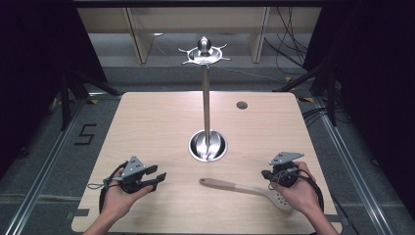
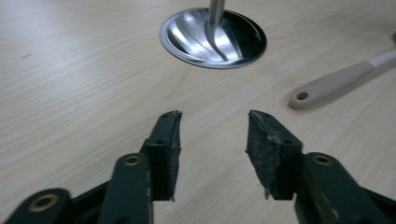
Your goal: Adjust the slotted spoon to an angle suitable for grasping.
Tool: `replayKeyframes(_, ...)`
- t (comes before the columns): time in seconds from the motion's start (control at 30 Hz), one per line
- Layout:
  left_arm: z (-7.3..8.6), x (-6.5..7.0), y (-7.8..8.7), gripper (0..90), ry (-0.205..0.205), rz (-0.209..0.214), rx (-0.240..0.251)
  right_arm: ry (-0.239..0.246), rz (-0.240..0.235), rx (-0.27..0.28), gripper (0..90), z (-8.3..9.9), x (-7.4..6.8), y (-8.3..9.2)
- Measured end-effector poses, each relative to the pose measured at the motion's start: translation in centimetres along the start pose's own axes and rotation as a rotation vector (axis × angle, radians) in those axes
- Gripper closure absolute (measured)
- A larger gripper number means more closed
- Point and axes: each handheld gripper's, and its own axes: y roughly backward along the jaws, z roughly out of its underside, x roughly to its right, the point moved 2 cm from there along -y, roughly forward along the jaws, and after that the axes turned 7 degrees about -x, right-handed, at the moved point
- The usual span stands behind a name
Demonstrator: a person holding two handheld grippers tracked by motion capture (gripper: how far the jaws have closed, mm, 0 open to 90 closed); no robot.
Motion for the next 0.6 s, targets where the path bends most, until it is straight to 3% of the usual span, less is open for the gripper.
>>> replayKeyframes(0.03, -0.1, 0.2, 0.1, 59.7, -0.017, 0.008, -0.021, -0.006, -0.013, -0.049, 90.0, 0.0, 0.1, 0.2)
replayKeyframes(0.07, -0.2, 0.5, 0.0, 62.7, -0.007, 0.014, -0.014, -0.013, 0.001, -0.017, 90.0, 0.0, 0.3, -0.1)
replayKeyframes(0.13, -0.5, 0.9, 0.1, 68.3, -0.033, 0.036, -0.042, -0.007, -0.005, -0.061, 90.0, -0.1, 0.6, 0.0)
replayKeyframes(0.23, -0.9, 1.5, 0.0, 73.0, -0.032, 0.047, -0.038, -0.022, -0.014, -0.061, 90.0, -0.2, 0.7, -0.1)
replayKeyframes(0.27, -1.1, 1.8, -0.1, 74.1, -0.055, 0.053, -0.051, -0.003, -0.019, -0.095, 90.0, -0.3, 0.8, -0.4)
replayKeyframes(0.33, -1.1, 2.0, -0.3, 75.2, -0.046, 0.058, -0.048, -0.008, -0.03, -0.114, 90.0, -0.3, 0.6, -0.6)
replayKeyframes(0.4, -1.1, 2.4, -0.5, 75.6, -0.068, 0.074, -0.086, -0.02, -0.05, -0.217, 90.0, -0.3, 0.2, -1.4)
replayKeyframes(0.5, -0.9, 2.9, -0.8, 75.5, -0.066, 0.085, -0.074, 0.041, -0.055, -0.285, 90.0, -0.1, 0.1, -2.0)
replayKeyframes(0.53, -0.8, 2.9, -0.6, 75.5, -0.092, 0.083, -0.093, 0.044, -0.054, -0.298, 90.0, -0.1, 0.0, -2.1)
replayKeyframes(0.6, -0.6, 3.2, -0.5, 75.4, -0.102, 0.082, -0.1, 0.035, -0.036, -0.342, 90.0, -0.1, -0.1, -2.1)
